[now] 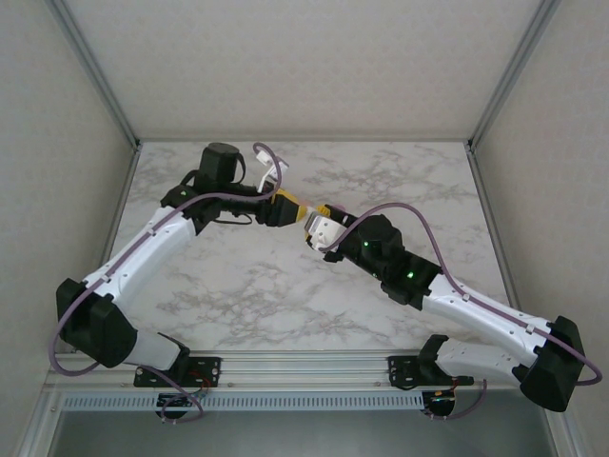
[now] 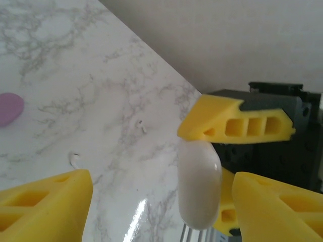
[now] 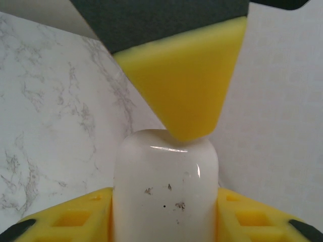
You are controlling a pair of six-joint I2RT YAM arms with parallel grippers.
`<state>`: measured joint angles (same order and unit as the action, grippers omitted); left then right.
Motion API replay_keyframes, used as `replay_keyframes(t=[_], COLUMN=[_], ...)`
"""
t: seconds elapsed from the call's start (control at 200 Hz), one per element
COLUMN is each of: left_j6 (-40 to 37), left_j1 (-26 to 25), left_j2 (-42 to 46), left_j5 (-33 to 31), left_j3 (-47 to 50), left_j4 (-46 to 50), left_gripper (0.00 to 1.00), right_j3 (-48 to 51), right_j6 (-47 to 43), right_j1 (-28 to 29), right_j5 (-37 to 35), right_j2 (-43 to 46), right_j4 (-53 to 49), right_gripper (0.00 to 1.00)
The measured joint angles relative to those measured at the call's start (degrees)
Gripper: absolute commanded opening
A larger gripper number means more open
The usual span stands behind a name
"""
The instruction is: Insert the wireless bluetooth earbuds into the charging case
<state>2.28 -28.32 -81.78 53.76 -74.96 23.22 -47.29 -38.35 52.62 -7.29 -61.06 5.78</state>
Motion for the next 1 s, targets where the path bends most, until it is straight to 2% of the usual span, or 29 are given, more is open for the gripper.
replay_keyframes(t=[0.13, 0.305, 0.43, 0.656, 1.001], left_j6=[-1.7, -3.7, -4.3, -4.3, -5.3], left_j1=[-1.0, -2.4, -2.5, -3.3, -3.4], left_j2=[-1.2, -3.1, -4.3, -4.8, -5.2], left_j5=[1.9, 2.8, 3.0, 3.0, 2.7], left_j3=[-1.7, -3.7, -4.3, -5.0, -5.8], left_j4=[2.9, 5.5, 6.1, 6.7, 8.6], left_gripper=[0.65, 0.48, 0.41, 0.36, 0.17], right_j3=[-0.2, -0.9, -1.3, -1.7, -2.0], right_j6=[0.2, 0.2, 0.2, 0.4, 0.6], right_j1=[-0.1, -0.2, -0.2, -0.3, -0.3], right_j5=[0.0, 0.4, 0.9, 1.1, 0.7], right_j2=[0.0, -0.3, -0.7, -1.4, -2.2], right_j4=[0.0, 0.1, 0.0, 0.0, 0.0], right_gripper=[0.41, 0.41, 0.42, 0.42, 0.43])
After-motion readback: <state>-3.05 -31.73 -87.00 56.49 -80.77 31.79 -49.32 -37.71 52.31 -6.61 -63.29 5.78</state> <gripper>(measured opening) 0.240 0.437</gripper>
